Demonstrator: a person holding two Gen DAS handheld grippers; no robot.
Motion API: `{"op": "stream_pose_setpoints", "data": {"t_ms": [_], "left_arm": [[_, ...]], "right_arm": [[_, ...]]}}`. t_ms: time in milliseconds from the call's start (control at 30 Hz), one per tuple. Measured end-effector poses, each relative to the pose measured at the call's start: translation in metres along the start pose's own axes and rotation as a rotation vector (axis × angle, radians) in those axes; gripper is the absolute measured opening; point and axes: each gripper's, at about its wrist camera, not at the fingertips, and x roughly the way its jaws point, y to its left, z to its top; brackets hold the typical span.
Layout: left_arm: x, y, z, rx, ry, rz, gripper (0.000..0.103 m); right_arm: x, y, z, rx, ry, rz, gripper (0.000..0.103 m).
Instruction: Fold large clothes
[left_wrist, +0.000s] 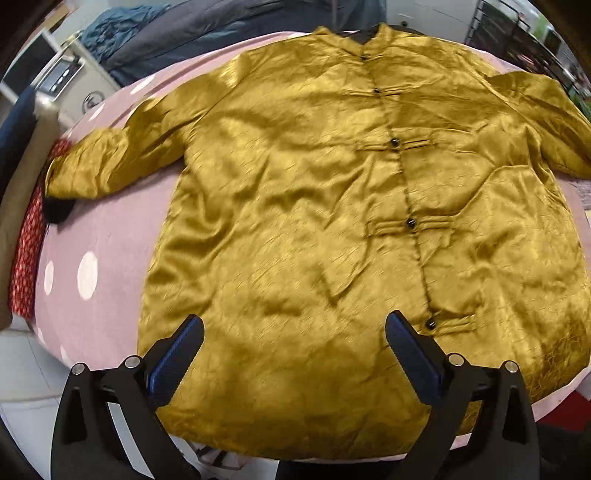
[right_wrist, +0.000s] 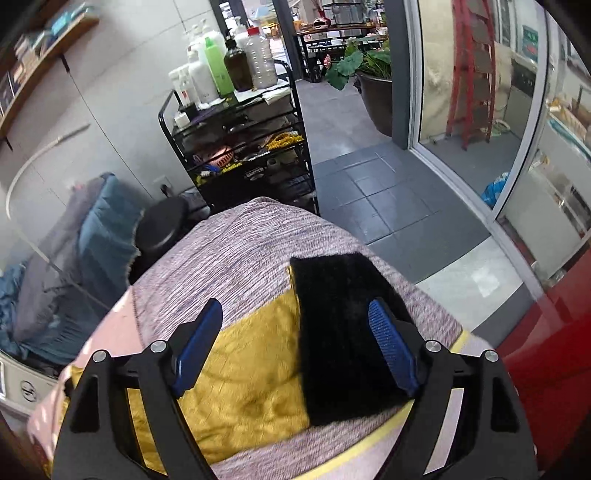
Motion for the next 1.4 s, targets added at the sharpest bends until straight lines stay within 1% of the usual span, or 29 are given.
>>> {"op": "stream_pose_setpoints", "data": {"t_ms": [100,167,200,267,367,467,600,633,667,767,867,933,1000,1067,1100,1167,1267,1400], "left_arm": [[-0.002,-0.022,0.007,0.068,-0.02,-0.011,0.097],[-0.003,-0.029,0.014,0.094,-0.029,-0.026,0.097],[0.001,-0.025,0.021,0.106,-0.033,-0.031,0.097],[0.001,-0.028,0.026,0.129,-0.04,-0.038,0.097],[0.0,-0.034,0.026,0.14,-0.043,-0.05,0.097],[0.005,-0.034,0.022,0.136,-0.022,-0.053,0.097],[0.012,-0.032,0.013,0.13,0.008,-0.031,0.097],[0.013,-0.031,0.011,0.129,0.011,-0.026,0.097],[0.013,-0.029,0.01,0.125,0.013,-0.021,0.097],[0.012,-0.024,0.011,0.099,0.018,-0.015,0.097],[0.012,-0.021,0.012,0.078,0.028,-0.015,0.097],[0.013,-0.02,0.012,0.072,0.036,-0.016,0.097],[0.013,-0.021,0.011,0.075,0.039,-0.014,0.097],[0.013,-0.022,0.009,0.081,0.038,-0.014,0.097],[0.013,-0.022,0.009,0.082,0.038,-0.014,0.097],[0.014,-0.022,0.008,0.079,0.04,-0.015,0.097],[0.016,-0.018,0.008,0.063,0.043,-0.026,0.097],[0.013,-0.014,0.012,0.05,0.026,-0.034,0.097]], "right_arm": [[-0.006,-0.015,-0.02,0.057,0.044,0.041,0.081],[-0.003,-0.027,-0.032,0.106,0.084,0.067,0.081],[-0.001,-0.036,-0.041,0.141,0.104,0.082,0.081],[0.004,-0.054,-0.055,0.218,0.125,0.115,0.081],[0.012,-0.075,-0.069,0.338,0.138,0.185,0.081],[0.028,-0.094,-0.077,0.467,0.162,0.262,0.081],[0.046,-0.11,-0.087,0.599,0.161,0.297,0.079],[0.049,-0.111,-0.088,0.617,0.15,0.305,0.079],[0.051,-0.111,-0.087,0.631,0.127,0.311,0.076],[0.058,-0.107,-0.076,0.619,0.104,0.323,0.068],[0.073,-0.101,-0.063,0.617,0.105,0.315,0.067],[0.079,-0.099,-0.057,0.616,0.105,0.301,0.061],[0.082,-0.094,-0.049,0.598,0.111,0.292,0.041],[0.079,-0.082,-0.037,0.543,0.099,0.296,0.03],[0.073,-0.074,-0.03,0.494,0.088,0.292,0.028],[0.06,-0.055,-0.018,0.392,0.062,0.257,0.026],[0.031,-0.016,-0.001,0.251,0.01,0.213,0.025],[-0.007,0.04,0.008,0.079,-0.067,0.182,0.025]]}}
